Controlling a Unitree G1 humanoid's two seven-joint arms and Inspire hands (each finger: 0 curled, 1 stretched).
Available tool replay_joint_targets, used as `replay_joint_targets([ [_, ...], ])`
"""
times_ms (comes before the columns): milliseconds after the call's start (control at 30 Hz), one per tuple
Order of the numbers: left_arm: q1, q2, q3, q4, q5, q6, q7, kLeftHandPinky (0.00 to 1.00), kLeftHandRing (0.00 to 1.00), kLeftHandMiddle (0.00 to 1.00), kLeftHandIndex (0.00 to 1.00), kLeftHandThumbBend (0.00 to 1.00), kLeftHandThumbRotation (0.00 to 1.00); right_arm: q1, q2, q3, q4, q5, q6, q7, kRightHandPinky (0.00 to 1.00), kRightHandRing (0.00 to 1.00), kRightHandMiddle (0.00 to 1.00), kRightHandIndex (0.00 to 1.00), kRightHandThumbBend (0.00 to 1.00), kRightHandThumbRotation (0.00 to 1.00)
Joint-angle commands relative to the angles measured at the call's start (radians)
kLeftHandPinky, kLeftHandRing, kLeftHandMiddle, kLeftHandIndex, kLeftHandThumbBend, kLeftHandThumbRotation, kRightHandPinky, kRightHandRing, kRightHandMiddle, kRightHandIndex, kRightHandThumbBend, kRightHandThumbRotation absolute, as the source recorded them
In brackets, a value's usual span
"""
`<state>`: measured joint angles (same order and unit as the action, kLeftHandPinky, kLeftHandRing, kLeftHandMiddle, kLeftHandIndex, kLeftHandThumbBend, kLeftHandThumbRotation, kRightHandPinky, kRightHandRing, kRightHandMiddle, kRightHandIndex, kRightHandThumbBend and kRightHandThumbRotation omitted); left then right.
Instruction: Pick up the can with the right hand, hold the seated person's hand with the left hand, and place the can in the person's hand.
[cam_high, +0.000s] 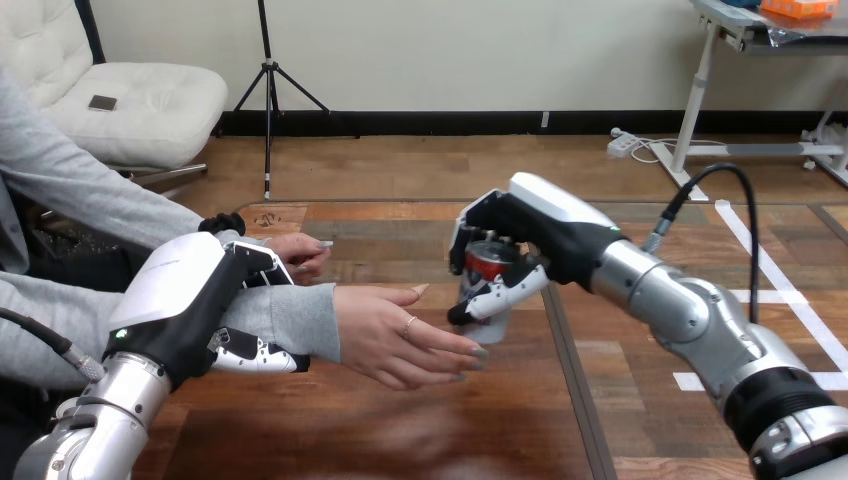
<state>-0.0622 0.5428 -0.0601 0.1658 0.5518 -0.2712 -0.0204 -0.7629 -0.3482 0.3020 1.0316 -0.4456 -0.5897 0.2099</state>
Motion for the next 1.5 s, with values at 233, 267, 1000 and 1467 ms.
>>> replay_joint_targets([
  [233,-0.12,-0.005,0.017,-0.036,-0.029,-0.028,0.021,0.3,0.34,0.4,0.43,0.73,0.0,-0.112,0.031,0.002,-0.056,0.005,-0.03,-0.012,0.22,0.26,0.32,0.42,0.7,0.0],
  [267,-0.12,-0.005,0.017,-0.035,-0.03,-0.029,0.022,0.3,0.34,0.4,0.43,0.73,0.0,-0.113,0.033,0.004,-0.056,0.004,-0.033,-0.013,0.22,0.26,0.32,0.42,0.7,0.0],
  [1000,-0.117,-0.01,0.016,-0.031,-0.022,-0.03,0.033,0.3,0.35,0.41,0.43,0.73,0.0,-0.113,0.067,0.011,-0.072,0.0,-0.049,-0.013,0.24,0.29,0.35,0.42,0.7,0.0],
  [1467,-0.111,-0.008,0.018,-0.04,-0.021,-0.019,0.026,0.31,0.36,0.41,0.43,0.72,0.0,-0.108,0.076,0.01,-0.089,0.003,-0.068,-0.007,0.24,0.29,0.35,0.42,0.7,0.0],
])
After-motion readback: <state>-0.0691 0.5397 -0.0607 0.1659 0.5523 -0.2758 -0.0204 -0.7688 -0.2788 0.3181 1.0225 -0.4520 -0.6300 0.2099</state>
